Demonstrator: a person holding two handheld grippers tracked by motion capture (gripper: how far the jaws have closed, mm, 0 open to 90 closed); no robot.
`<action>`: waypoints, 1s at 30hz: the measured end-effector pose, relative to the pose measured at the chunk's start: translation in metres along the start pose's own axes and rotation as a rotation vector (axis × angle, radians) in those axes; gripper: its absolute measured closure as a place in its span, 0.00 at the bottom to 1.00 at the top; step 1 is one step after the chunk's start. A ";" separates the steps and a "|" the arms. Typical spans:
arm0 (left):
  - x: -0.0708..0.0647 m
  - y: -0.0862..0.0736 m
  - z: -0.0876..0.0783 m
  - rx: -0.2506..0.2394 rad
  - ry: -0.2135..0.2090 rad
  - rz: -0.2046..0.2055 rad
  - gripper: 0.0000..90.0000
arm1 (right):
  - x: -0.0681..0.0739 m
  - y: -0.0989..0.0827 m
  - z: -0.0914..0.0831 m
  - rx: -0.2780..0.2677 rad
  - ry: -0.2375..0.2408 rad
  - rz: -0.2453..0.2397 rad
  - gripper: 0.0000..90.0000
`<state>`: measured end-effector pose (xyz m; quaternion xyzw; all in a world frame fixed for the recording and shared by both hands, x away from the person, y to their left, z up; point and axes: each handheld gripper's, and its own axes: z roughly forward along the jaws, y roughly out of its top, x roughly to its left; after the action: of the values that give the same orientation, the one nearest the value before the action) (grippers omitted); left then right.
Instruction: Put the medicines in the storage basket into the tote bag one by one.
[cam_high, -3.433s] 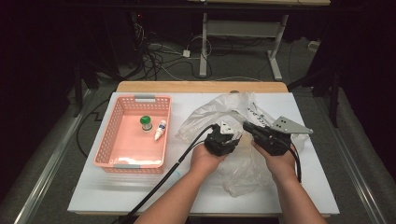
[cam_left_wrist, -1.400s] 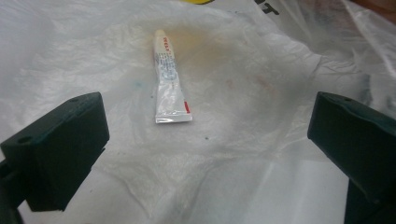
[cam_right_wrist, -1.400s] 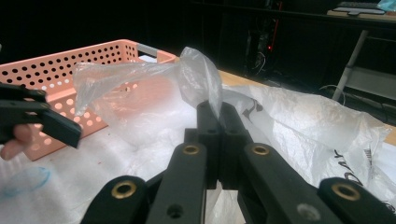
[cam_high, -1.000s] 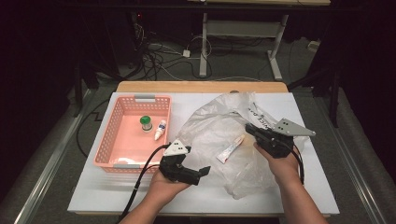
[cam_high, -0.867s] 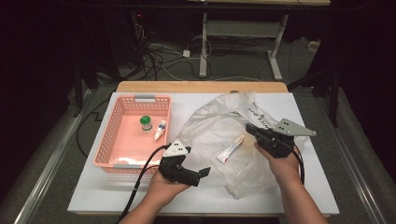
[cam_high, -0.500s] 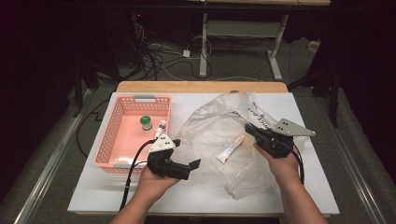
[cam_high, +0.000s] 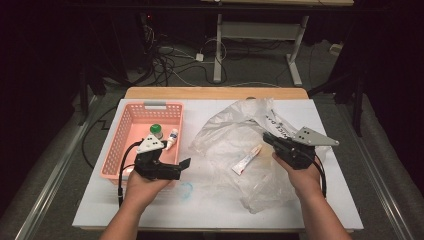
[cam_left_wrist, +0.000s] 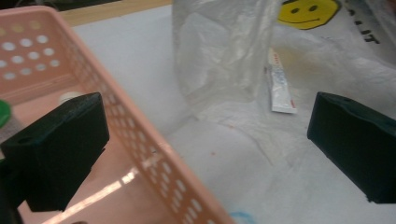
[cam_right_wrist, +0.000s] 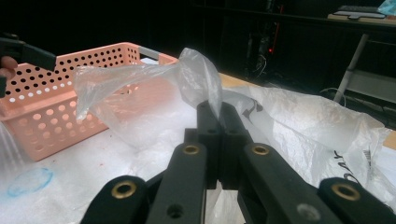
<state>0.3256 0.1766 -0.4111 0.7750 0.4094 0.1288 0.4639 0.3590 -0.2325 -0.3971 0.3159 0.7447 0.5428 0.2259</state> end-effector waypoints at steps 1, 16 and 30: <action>0.003 0.000 -0.001 0.003 0.009 -0.001 0.00 | 0.000 0.000 0.000 0.000 -0.001 0.001 1.00; 0.036 -0.006 -0.020 0.018 0.065 -0.040 0.00 | 0.000 -0.001 0.000 0.002 0.003 0.000 1.00; 0.063 -0.015 -0.039 0.006 0.140 -0.096 0.00 | -0.001 -0.001 -0.001 0.002 -0.001 0.000 1.00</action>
<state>0.3354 0.2517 -0.4137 0.7449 0.4777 0.1594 0.4375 0.3591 -0.2344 -0.3981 0.3164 0.7452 0.5418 0.2260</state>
